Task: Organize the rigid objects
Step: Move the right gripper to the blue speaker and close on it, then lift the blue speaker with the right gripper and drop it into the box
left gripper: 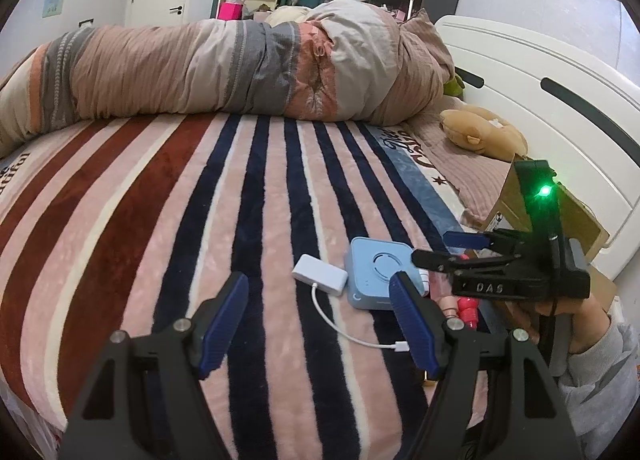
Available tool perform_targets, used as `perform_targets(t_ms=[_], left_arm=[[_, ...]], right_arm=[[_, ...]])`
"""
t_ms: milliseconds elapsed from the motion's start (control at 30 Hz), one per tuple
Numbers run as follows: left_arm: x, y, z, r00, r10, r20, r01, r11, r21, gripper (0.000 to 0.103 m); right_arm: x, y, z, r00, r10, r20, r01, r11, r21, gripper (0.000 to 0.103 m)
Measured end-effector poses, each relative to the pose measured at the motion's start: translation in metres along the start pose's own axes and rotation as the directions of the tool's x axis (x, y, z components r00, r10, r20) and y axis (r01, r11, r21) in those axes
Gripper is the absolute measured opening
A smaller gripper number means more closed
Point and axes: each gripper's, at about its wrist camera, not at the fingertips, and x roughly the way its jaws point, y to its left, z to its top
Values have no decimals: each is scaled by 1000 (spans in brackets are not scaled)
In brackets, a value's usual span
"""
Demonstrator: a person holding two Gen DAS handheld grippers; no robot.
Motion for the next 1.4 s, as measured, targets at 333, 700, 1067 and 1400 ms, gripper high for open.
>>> perform_targets(t_ms=[333,700,1067,1400], left_arm=[[-1,9,-2,1000,6,-2,-6,1000,-16,70],[-4,14,-4,1000,8,-3,-9,999,-35,70],[2,25,-7,999,-14,-31,12,998,-59,70],[23,13,5,933,-353,-69,344,932,-109,70]], right_arm=[[33,7,8,989,140,-47,-142,989,-44,69],[17,36,-4,985,163,-60,-171,969,-177,92],[54,47,-6,980,169,-109,-186,967,-172,83],[-24,66,-17,981,149,125,-121,971,-206,79]])
